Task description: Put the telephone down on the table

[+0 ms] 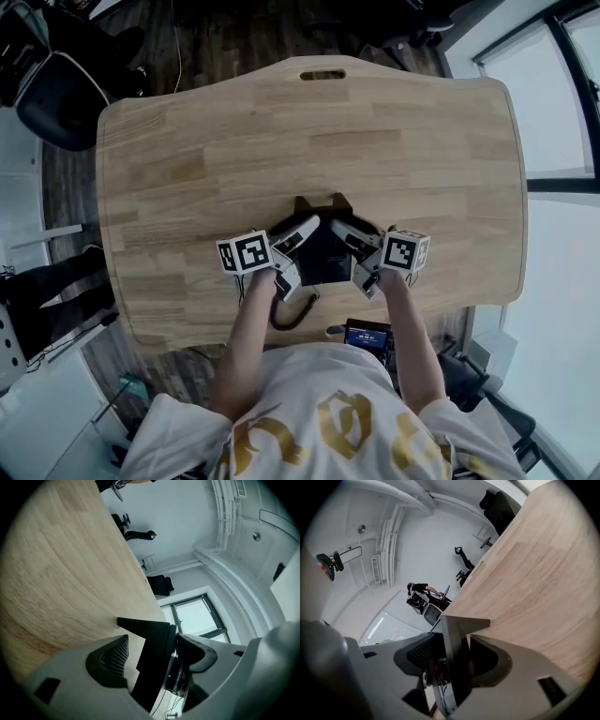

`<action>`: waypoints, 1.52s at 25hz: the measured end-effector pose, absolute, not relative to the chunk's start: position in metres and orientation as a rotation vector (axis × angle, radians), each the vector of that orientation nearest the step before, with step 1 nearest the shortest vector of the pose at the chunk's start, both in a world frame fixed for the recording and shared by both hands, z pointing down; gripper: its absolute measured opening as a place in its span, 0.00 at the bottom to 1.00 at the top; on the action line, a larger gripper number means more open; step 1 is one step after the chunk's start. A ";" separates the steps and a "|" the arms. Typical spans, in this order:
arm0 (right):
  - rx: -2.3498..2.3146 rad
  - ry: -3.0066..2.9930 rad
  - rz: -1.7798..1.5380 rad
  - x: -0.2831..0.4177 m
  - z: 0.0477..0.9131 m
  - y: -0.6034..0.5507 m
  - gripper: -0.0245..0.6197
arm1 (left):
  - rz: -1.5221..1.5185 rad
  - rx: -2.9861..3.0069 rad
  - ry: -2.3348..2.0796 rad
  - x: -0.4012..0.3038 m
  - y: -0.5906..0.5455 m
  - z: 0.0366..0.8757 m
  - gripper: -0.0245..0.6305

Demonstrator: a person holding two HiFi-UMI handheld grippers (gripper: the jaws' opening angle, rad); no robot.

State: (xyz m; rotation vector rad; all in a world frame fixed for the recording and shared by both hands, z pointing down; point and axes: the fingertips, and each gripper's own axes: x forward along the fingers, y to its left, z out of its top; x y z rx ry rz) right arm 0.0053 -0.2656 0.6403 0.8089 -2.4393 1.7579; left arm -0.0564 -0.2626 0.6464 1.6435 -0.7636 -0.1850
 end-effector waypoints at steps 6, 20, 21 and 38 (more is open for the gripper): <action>0.919 -2.440 1.693 0.010 0.638 -0.265 0.39 | -0.176 1.654 -0.851 -0.060 -0.264 0.641 0.50; 1.062 -2.413 1.643 0.030 0.632 -0.260 0.39 | -0.088 1.698 -0.934 -0.069 -0.256 0.632 0.50; 1.081 -2.412 1.634 0.033 0.631 -0.260 0.39 | -0.082 1.707 -0.940 -0.069 -0.256 0.629 0.50; 1.283 -2.422 1.094 0.055 0.592 -0.225 0.06 | 0.055 1.973 -1.209 -0.091 -0.232 0.573 0.09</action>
